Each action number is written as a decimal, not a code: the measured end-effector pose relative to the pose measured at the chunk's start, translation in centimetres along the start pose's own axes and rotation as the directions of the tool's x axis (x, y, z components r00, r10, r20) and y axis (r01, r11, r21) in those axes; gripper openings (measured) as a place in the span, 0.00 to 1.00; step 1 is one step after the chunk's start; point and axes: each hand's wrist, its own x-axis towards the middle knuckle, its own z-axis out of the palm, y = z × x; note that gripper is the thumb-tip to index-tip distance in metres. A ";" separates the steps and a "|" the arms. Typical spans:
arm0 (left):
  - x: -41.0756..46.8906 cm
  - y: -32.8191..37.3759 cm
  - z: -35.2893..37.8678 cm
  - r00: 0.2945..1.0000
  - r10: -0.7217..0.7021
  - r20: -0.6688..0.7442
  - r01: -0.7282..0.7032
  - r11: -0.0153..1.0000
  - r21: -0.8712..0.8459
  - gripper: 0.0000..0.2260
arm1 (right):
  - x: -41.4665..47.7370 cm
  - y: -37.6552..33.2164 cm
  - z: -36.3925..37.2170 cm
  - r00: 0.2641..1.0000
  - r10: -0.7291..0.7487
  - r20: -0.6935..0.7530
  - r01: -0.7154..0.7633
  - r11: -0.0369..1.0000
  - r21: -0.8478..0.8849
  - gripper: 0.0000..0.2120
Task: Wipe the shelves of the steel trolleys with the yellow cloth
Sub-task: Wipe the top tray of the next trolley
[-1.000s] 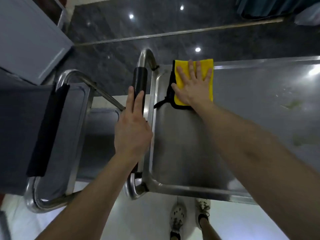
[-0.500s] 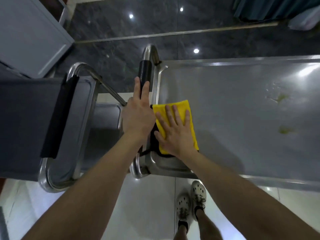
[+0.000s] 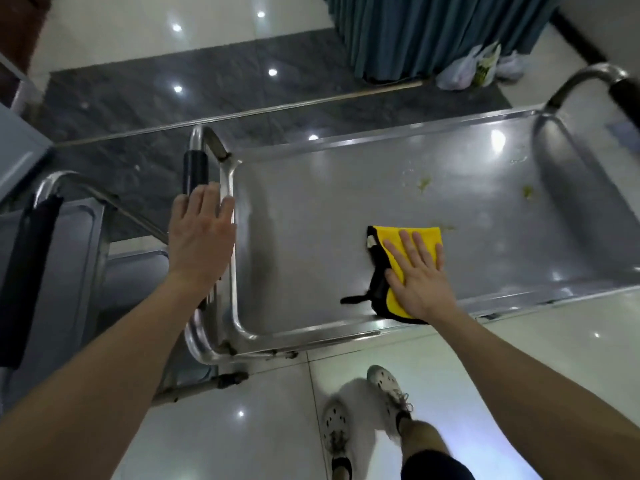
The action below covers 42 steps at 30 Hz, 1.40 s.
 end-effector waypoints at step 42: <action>7.4 22.1 -0.1 0.669 -0.185 0.720 0.406 0.902 -0.145 0.70 | 27.6 -0.7 -2.9 0.953 -0.297 -0.052 0.299 0.954 0.037 0.38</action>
